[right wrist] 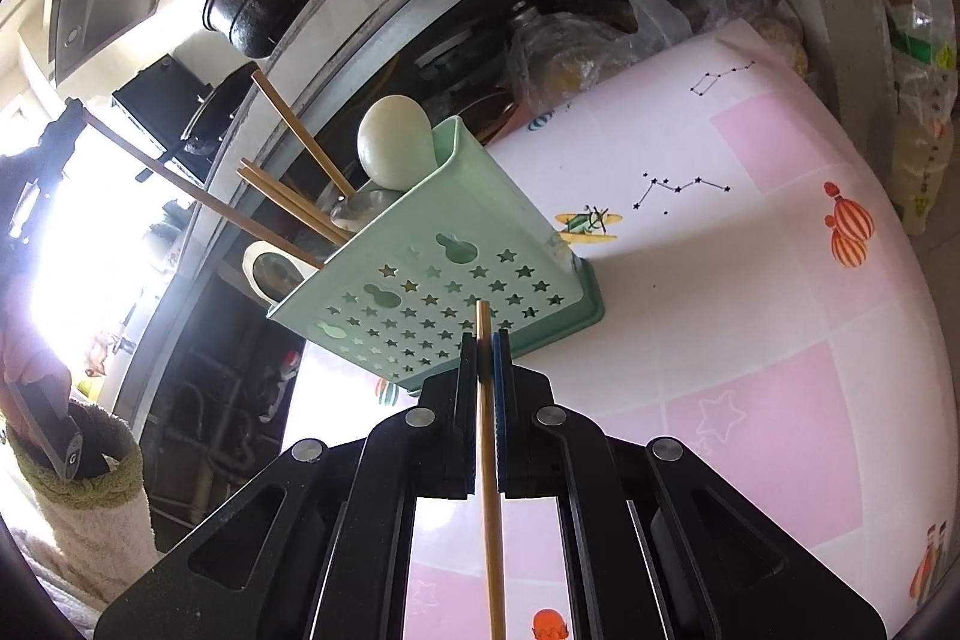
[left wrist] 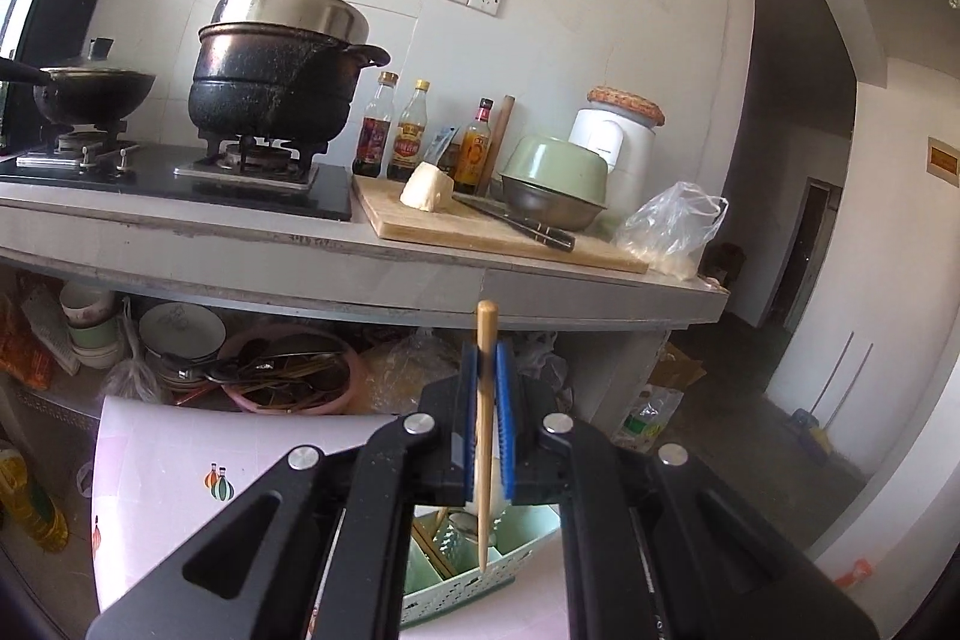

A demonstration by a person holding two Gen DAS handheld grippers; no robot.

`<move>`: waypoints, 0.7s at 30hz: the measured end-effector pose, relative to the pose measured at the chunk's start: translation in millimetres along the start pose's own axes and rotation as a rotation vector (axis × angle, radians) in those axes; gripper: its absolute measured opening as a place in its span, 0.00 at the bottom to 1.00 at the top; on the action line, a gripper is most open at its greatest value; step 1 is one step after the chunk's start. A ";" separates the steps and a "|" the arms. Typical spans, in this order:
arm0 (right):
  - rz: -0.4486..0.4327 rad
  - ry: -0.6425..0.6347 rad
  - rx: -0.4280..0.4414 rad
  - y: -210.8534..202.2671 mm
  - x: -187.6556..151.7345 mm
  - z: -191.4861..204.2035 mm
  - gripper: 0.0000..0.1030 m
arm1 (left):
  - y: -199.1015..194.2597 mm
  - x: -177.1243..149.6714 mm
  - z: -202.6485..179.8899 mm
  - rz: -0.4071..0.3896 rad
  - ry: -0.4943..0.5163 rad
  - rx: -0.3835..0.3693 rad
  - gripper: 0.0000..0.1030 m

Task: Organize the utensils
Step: 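Lower the chopstick into the green holder with the left tool and release while the right tool carries its chopstick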

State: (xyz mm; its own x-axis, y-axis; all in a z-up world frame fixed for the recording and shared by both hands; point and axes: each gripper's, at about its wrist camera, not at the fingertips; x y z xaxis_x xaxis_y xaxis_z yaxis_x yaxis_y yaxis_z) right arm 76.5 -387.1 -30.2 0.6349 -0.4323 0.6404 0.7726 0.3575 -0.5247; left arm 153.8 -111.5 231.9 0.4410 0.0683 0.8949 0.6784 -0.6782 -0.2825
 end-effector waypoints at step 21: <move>0.014 0.008 0.022 1.6 2.2 0.5 0.03 | 55.3 -38.1 46.5 0.017 -0.129 0.003 0.05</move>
State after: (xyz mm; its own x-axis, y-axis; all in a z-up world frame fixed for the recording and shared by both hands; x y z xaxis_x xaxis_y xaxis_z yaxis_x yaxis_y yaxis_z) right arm 79.2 -387.1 -29.4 0.6458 -0.4335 0.6285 0.7634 0.3815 -0.5212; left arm 201.9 -117.6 166.1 0.5243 0.1508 0.8381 0.6718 -0.6780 -0.2983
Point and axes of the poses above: each gripper's, at about its wrist camera, not at the fingertips, and y roughly the way its jaws point, z to its left, x to its top, and after that the axes turned 6 degrees about -y, right-handed
